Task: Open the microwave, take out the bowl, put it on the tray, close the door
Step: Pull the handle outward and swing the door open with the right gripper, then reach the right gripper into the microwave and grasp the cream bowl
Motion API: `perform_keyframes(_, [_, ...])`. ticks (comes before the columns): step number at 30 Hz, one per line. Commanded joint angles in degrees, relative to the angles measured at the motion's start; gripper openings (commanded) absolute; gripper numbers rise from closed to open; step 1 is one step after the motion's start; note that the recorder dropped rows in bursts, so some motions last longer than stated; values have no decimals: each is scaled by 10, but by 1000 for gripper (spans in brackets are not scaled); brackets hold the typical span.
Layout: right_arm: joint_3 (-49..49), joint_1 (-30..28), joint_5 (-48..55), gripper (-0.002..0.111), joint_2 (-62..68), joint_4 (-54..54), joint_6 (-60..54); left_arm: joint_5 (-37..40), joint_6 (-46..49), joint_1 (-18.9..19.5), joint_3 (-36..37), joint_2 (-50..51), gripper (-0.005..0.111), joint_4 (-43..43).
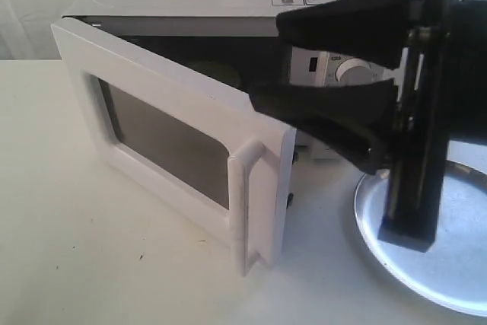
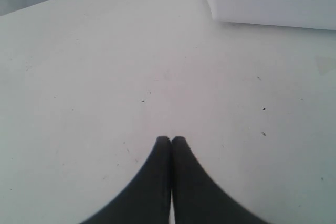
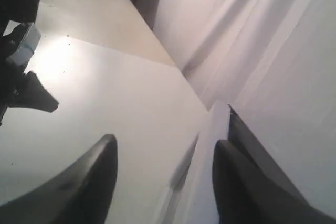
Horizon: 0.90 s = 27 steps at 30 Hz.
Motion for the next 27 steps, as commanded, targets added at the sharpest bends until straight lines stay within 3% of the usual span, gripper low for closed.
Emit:
perform_keyframes(1, [0, -1, 129, 45, -14, 30, 4, 0, -2, -1, -2, -1, 0, -2])
perform_keyframes(6, [0, -1, 371, 40, 30, 34, -39, 0, -2, -1, -2, -1, 0, -2])
perform_keyframes(9, [-2, -1, 435, 40, 84, 35, -39, 0, -2, -1, -2, -1, 0, -2])
perform_keyframes(11, [-4, -1, 410, 40, 122, 35, -39, 0, -2, -1, -2, -1, 0, -2])
perform_keyframes(18, [-35, -1, 71, 40, 287, 35, -71, 0, -2, -1, -2, -1, 0, -2])
perform_keyframes(21, [-41, 1, -23, 40, 340, 34, -129, 0, -2, -1, -2, -1, 0, -2])
perform_keyframes(27, [-42, 1, 0, 40, 362, 48, -220, 0, -2, -1, -2, -1, 0, -2])
